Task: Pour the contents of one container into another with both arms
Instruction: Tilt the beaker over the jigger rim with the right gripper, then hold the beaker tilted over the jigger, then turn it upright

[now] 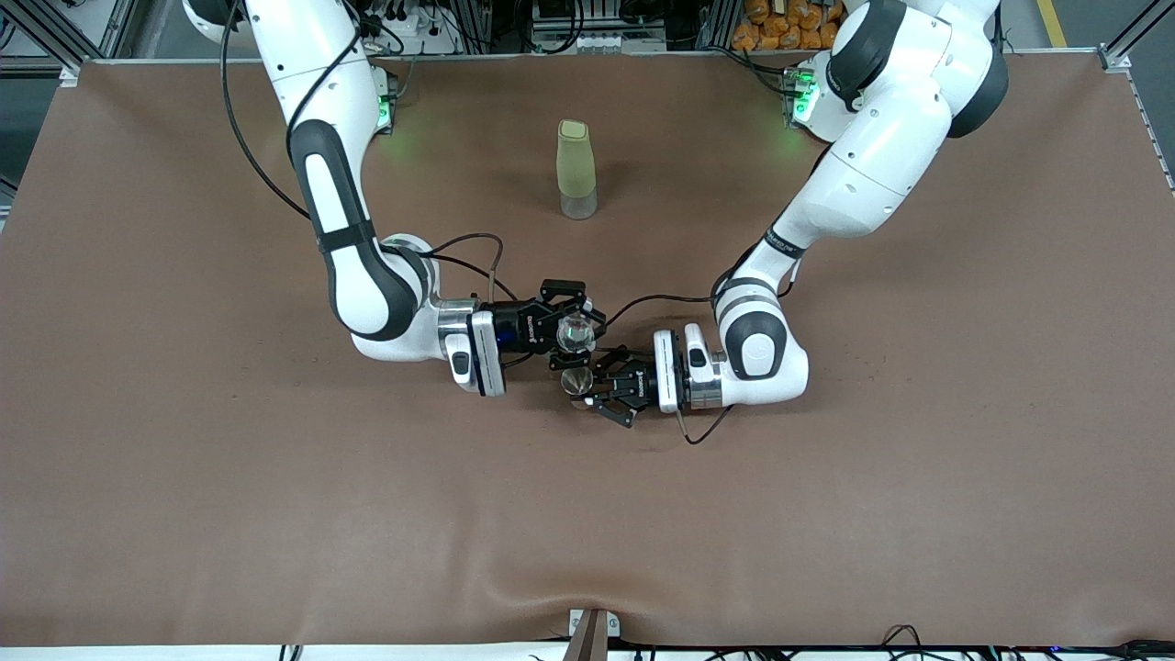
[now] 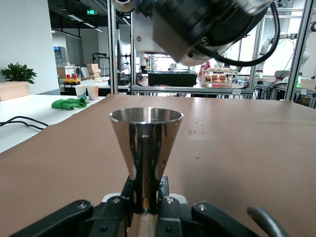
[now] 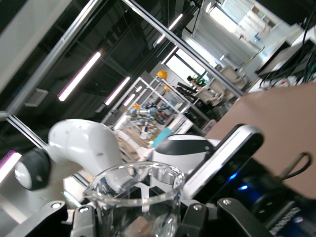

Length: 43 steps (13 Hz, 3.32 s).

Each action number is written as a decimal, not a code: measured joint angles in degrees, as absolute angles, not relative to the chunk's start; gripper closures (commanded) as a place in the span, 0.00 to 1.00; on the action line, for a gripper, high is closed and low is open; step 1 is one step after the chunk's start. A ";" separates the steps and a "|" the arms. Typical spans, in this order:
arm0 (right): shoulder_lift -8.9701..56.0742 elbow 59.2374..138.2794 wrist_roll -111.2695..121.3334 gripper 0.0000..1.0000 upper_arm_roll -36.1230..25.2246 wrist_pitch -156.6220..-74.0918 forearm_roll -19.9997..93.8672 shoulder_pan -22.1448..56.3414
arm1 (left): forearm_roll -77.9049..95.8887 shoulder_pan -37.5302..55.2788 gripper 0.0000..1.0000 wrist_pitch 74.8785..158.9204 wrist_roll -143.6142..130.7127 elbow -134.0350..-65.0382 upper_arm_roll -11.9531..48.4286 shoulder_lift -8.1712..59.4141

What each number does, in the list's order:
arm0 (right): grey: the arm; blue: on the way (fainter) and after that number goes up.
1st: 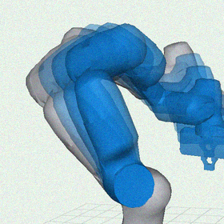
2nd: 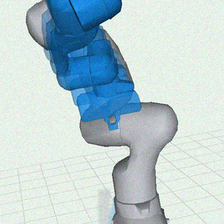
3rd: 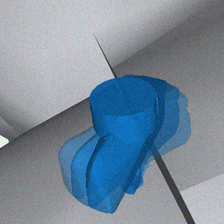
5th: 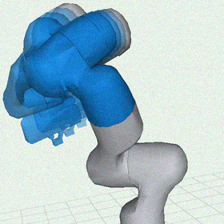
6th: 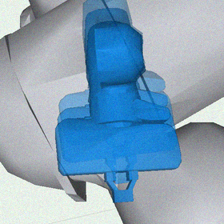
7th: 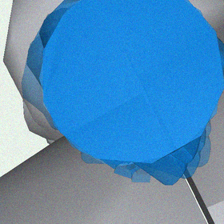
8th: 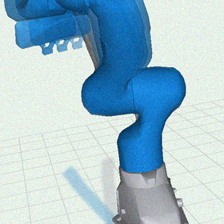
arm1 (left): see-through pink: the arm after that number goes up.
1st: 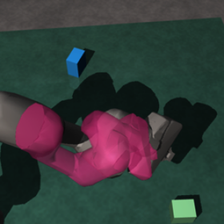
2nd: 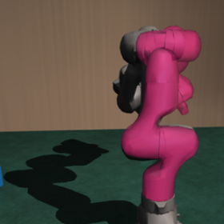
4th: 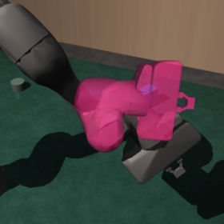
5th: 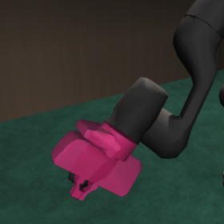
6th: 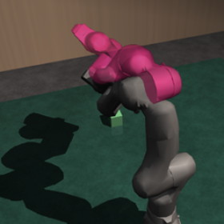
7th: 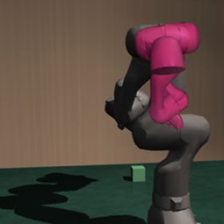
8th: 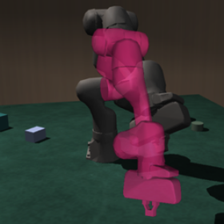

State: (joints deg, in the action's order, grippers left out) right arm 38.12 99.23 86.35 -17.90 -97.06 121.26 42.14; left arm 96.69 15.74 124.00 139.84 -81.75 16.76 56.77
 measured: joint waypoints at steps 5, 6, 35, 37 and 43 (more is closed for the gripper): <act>38.12 99.22 77.94 1.00 -18.10 -96.17 121.26 41.85 | 96.69 15.61 1.00 124.00 139.92 -81.75 16.73 56.77; 38.12 99.22 76.77 1.00 -18.14 -96.15 121.26 41.80 | 96.69 15.54 1.00 124.00 140.00 -81.75 16.73 56.77; 38.11 98.20 56.24 1.00 -19.26 -96.19 121.30 41.65 | 97.57 15.89 1.00 122.67 142.63 -81.75 16.78 56.79; 38.11 98.14 54.69 1.00 -19.30 -96.19 121.30 41.59 | 97.65 15.96 1.00 122.67 142.63 -81.75 16.79 56.83; 38.11 98.04 49.66 1.00 -19.38 -96.19 121.30 41.38 | 98.32 16.24 1.00 122.67 142.63 -81.76 16.81 57.24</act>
State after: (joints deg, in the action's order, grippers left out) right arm 38.11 98.04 49.66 -19.38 -96.19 121.30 41.38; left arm 98.32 16.24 122.67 142.63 -81.76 16.81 57.24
